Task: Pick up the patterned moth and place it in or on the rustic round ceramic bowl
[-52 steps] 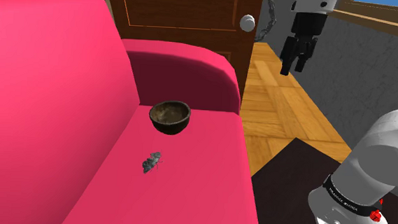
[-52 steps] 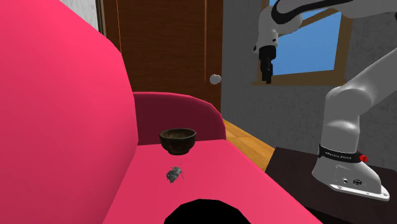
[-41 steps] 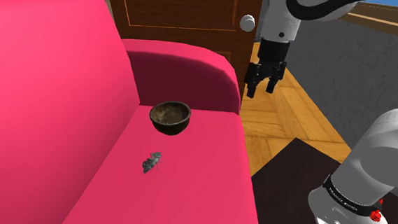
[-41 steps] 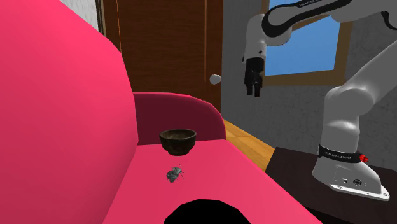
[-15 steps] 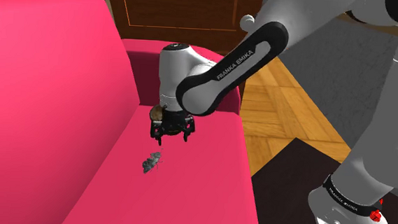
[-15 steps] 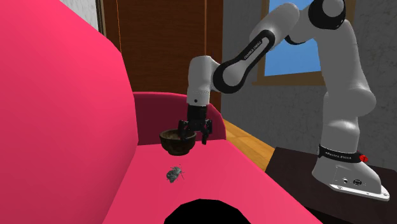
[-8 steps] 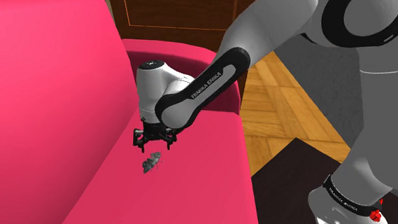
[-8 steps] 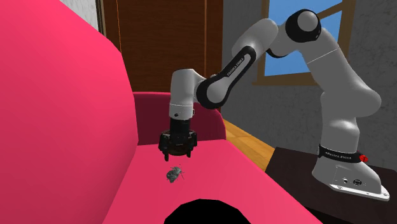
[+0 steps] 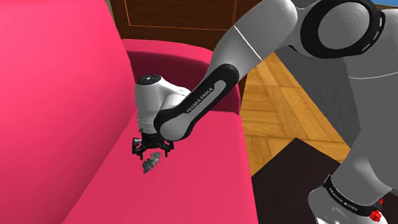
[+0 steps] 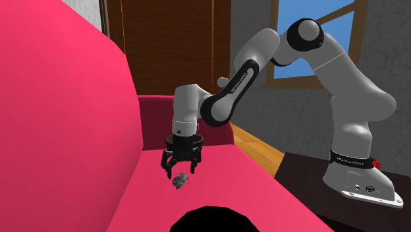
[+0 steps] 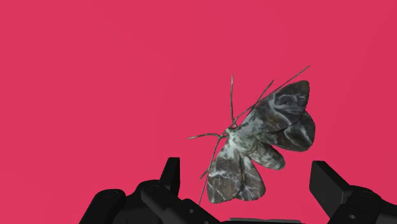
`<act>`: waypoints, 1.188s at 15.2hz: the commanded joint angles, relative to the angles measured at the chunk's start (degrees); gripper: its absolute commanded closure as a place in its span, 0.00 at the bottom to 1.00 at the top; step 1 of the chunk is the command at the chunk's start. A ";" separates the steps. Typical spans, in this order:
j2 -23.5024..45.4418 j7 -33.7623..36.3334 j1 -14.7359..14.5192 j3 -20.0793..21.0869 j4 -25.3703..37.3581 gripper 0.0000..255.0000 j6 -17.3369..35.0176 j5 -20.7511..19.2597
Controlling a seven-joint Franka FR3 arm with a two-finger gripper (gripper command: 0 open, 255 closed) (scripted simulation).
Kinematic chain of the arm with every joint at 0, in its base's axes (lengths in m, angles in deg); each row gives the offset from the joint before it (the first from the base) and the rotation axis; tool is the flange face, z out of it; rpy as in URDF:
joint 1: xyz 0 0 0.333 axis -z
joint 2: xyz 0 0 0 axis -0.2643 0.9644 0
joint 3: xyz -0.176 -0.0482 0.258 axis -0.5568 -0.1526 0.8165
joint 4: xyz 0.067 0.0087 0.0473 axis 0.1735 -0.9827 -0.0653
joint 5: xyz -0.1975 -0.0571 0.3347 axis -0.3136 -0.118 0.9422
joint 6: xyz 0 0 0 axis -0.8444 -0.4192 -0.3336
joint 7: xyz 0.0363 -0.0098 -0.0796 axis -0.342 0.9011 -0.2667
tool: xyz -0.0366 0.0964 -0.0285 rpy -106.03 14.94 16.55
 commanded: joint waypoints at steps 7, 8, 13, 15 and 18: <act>0.34 0.00 -0.01 -0.16 0.00 0.00 0.36 -0.16; 0.34 0.00 -0.01 -0.16 0.00 1.00 0.36 -0.16; 0.39 0.01 -0.04 -0.17 0.05 1.00 0.36 -0.18; 0.41 0.06 -0.08 -0.18 0.08 1.00 0.35 -0.19; -0.21 -0.16 0.17 0.08 -0.05 1.00 -0.13 0.10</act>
